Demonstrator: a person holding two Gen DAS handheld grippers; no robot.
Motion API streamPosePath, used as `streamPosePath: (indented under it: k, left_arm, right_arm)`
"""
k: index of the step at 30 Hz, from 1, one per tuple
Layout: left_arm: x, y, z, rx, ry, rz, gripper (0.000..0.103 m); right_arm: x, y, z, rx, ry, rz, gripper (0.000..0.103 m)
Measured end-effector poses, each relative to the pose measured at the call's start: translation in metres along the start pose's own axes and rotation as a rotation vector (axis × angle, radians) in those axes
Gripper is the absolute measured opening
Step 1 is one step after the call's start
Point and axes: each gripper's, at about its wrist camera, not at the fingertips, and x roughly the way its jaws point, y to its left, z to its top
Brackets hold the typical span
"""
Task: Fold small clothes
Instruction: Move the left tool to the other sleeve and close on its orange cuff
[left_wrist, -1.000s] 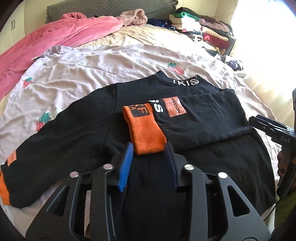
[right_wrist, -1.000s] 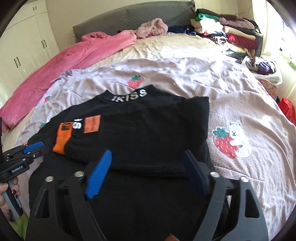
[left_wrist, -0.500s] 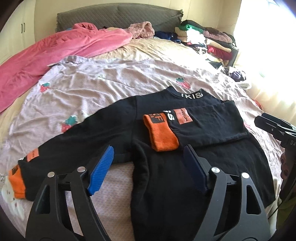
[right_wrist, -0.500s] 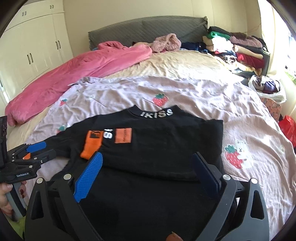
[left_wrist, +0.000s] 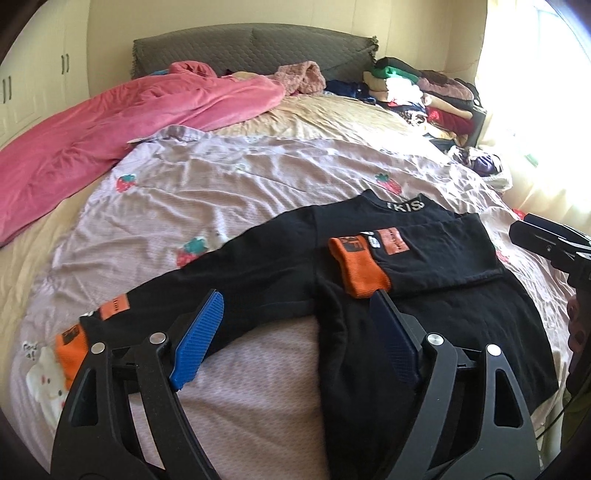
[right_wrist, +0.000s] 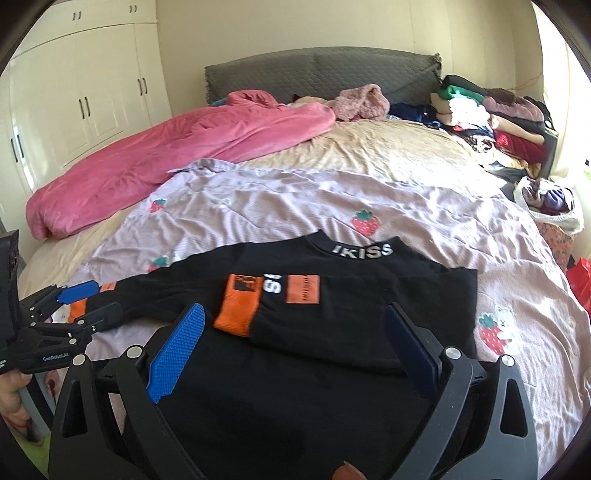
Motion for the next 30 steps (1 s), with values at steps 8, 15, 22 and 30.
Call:
streamPosePath:
  k: [8,15,22,30]
  left_arm:
    - [-0.012,0.034,-0.005,-0.055,-0.012,0.029,0.079]
    - [-0.019,0.066,-0.014,-0.095,-0.013,0.051,0.080]
    - [-0.027,0.100,-0.023,-0.152,-0.012,0.074,0.086]
    - [-0.037,0.144,-0.039,-0.224,-0.009,0.115,0.087]
  right_arm:
    - [0.007,0.037,0.006,-0.046,0.001,0.018,0.097]
    - [0.014,0.069,0.007,-0.081,0.002,0.025,0.097]
    - [0.023,0.102,0.005,-0.110,0.016,0.038,0.099]
    - [0.038,0.142,0.001,-0.163,0.043,0.075,0.099]
